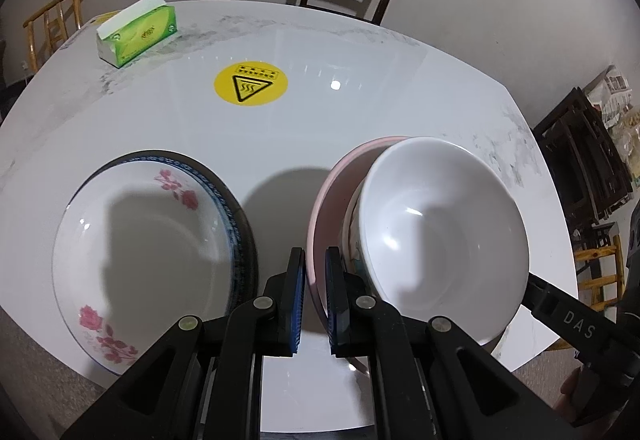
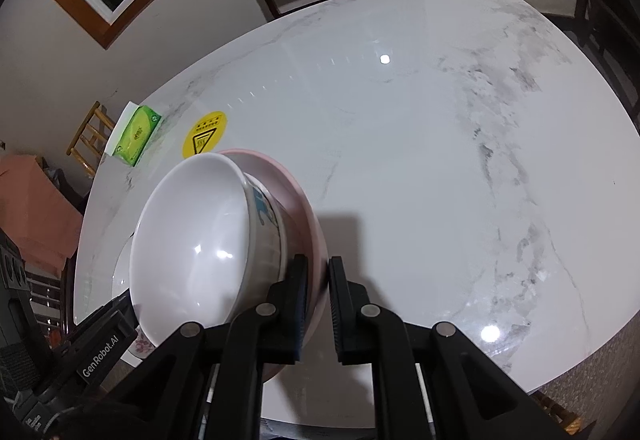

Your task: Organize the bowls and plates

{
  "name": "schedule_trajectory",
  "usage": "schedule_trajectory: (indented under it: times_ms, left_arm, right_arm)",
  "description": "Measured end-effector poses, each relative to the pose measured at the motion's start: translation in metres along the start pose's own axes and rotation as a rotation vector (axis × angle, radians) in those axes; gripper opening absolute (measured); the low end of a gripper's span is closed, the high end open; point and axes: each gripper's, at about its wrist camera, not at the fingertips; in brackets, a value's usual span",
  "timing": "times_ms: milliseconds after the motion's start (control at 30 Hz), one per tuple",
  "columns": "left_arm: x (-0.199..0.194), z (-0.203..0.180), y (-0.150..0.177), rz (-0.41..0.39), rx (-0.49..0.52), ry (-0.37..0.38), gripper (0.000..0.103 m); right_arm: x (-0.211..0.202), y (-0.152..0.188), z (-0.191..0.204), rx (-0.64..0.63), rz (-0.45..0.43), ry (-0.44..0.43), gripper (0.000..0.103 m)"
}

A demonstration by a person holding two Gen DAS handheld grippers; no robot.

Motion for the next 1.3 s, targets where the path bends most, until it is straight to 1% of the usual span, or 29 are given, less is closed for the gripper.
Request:
schedule_trajectory:
  times_ms: [433, 733, 867, 1067, 1300]
  left_arm:
    - [-0.015, 0.037, -0.007, -0.028, -0.055, -0.035, 0.005]
    - [-0.029, 0.078, -0.009, -0.054, -0.112, -0.086, 0.005]
    - [-0.033, 0.100, -0.008, -0.060, -0.156, -0.101, 0.005]
    - [-0.035, 0.129, -0.003, -0.061, -0.201, -0.129, 0.005]
    - [-0.025, 0.156, 0.004, -0.035, -0.238, -0.158, 0.005]
  right_arm:
    - [0.010, -0.003, 0.044, -0.081, 0.023, -0.026, 0.011]
    - [0.027, -0.001, 0.087, -0.148, 0.062, -0.061, 0.011]
    - [0.034, 0.001, 0.108, -0.185, 0.079, -0.072, 0.011]
    - [0.054, 0.005, 0.132, -0.220, 0.116, -0.090, 0.011]
    - [0.082, 0.012, 0.148, -0.227, 0.166, -0.099, 0.011]
Point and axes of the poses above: each gripper's, at about its wrist camera, not at the fingertips, and x roughly the way its jaws point, z to its left, y to its underside, and after that the axes turned 14 degrees about -y, right-handed
